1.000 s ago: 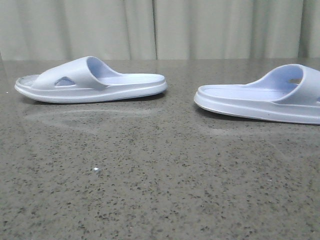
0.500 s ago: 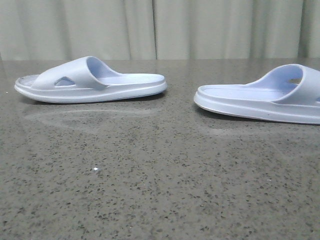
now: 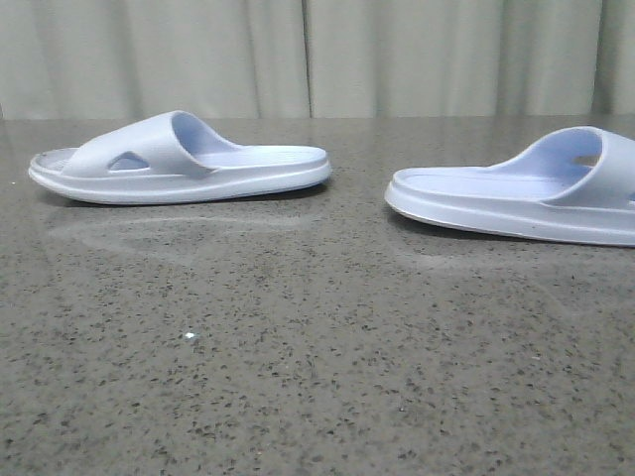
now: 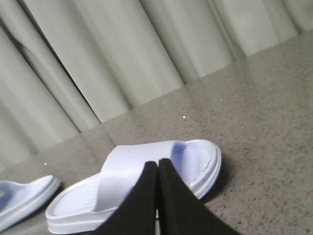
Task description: Insert blue slippers together front up
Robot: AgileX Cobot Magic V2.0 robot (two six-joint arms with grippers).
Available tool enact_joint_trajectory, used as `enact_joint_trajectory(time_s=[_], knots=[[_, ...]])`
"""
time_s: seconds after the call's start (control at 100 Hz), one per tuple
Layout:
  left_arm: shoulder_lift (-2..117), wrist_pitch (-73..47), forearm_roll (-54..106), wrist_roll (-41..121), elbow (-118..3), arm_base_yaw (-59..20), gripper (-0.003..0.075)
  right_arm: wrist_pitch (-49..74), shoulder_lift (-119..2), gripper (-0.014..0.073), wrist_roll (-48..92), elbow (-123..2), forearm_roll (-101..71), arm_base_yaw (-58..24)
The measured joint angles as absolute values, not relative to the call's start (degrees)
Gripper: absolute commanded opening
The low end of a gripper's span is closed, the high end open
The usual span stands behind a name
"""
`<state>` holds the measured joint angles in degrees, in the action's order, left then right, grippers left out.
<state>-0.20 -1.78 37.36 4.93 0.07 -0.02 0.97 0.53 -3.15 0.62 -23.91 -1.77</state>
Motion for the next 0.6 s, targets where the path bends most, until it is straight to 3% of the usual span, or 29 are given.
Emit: enact_joint_trajectory(time_s=[0.23,0.6], knots=[[1.67,-9.22,35.73,4.82,-7.26,-0.02,0.0015,10.9,-3.73,-0.0076,-3.34,-7.67,-22.87,-1.77],[32.43,-34.57,19.05,9.7,-34.6,-0.02,0.0016,32.67,-36.94,-0.0078,-3.34,-33.54,-6.41,-1.77]])
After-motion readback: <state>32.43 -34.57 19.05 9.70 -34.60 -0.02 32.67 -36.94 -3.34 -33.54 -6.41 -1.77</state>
